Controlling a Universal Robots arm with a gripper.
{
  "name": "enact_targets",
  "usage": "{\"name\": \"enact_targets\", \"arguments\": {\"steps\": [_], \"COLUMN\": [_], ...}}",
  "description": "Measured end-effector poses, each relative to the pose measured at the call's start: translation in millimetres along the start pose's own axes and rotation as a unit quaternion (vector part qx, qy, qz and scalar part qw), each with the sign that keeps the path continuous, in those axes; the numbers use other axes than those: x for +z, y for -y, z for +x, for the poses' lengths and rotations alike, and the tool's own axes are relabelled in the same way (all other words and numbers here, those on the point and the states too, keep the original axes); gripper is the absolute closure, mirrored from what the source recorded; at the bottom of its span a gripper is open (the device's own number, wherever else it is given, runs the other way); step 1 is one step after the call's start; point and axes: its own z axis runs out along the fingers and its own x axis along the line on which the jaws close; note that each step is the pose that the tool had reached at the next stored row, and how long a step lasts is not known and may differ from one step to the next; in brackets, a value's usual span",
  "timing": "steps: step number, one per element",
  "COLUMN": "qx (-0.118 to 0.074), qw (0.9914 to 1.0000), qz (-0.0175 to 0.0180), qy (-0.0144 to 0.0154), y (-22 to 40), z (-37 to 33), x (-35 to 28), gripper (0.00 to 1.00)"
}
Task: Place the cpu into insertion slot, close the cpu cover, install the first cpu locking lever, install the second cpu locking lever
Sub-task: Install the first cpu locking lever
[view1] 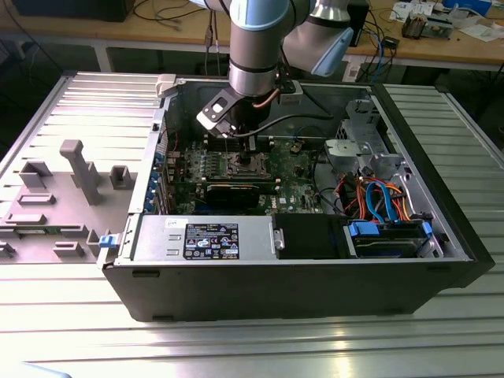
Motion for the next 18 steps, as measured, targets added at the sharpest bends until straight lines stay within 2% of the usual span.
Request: {"name": "enact_targets", "arguments": {"steps": [3, 5, 8, 10, 12, 13, 18], "qx": [0.000, 0.000, 0.000, 0.000, 0.000, 0.000, 0.000], "qw": [1.00000, 1.00000, 1.00000, 1.00000, 1.00000, 1.00000, 1.00000], "qz": [0.0000, 0.0000, 0.0000, 0.0000, 0.0001, 0.0001, 0.0002], "qy": [0.0000, 0.0000, 0.0000, 0.0000, 0.0006, 0.0012, 0.0015], "y": [-0.1, 0.0, 0.1, 0.2, 0.3, 0.3, 0.3], "z": [0.0, 0.1, 0.5, 0.7, 1.1, 1.1, 1.1], "x": [0.0, -3.7, -21.1, -27.7, -43.1, -45.2, -45.3], "gripper": [0.89, 0.89, 0.89, 0.89, 0.89, 0.89, 0.89]}}
